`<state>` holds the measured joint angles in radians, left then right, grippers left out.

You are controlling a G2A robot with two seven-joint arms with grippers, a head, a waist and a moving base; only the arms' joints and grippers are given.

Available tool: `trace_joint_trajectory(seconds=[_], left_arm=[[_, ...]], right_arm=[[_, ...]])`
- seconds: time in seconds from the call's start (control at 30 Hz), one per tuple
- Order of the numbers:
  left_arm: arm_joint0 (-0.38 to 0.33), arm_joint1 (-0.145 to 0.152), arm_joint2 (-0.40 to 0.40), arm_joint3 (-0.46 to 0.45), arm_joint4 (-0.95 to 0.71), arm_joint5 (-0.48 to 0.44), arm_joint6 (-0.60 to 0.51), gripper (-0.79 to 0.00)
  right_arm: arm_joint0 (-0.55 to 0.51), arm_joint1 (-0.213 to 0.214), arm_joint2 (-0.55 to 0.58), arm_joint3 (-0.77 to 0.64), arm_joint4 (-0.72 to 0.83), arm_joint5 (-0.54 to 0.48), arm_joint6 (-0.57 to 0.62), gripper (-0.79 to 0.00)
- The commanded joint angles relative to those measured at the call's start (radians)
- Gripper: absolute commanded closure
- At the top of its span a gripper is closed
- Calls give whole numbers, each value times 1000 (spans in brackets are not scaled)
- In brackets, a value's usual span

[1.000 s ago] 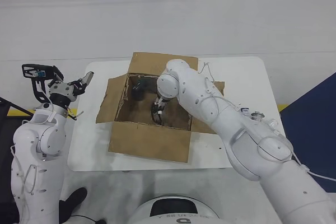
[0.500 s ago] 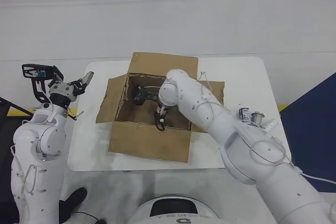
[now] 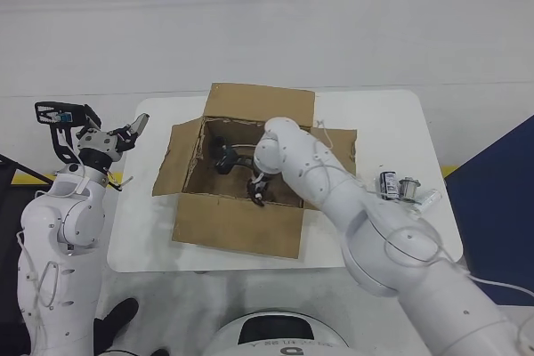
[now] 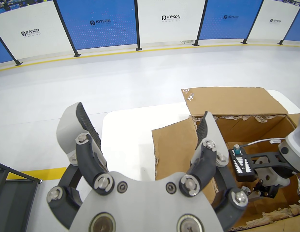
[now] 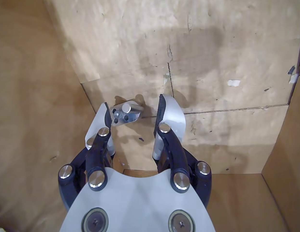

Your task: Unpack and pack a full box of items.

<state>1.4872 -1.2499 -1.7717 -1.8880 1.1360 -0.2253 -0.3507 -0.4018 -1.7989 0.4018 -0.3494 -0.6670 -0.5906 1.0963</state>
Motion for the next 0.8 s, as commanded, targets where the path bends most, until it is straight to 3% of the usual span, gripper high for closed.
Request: trace_joint_trajectory(seconds=[0.0, 0.27, 0.33, 0.37, 0.43, 0.47, 0.77], left_arm=[[0, 0, 0, 0, 0, 0, 0, -785], [0, 0, 0, 0, 0, 0, 0, -785], [0, 0, 0, 0, 0, 0, 0, -785], [0, 0, 0, 0, 0, 0, 0, -785], [0, 0, 0, 0, 0, 0, 0, -785], [0, 0, 0, 0, 0, 0, 0, -785], [0, 0, 0, 0, 0, 0, 0, -785]], right_arm=[[3, -8, -2, 15, -3, -2, -5, -366], [12, -37, -11, 68, -11, -18, 10, -382], [17, -44, -12, 77, -13, -15, 10, -329], [20, -47, -12, 80, -13, -16, 8, -283], [24, -52, -12, 87, -16, -17, -2, -65], [26, -54, -12, 91, -18, -18, -8, 0], [57, -62, -8, 106, -42, -20, -77, 0]])
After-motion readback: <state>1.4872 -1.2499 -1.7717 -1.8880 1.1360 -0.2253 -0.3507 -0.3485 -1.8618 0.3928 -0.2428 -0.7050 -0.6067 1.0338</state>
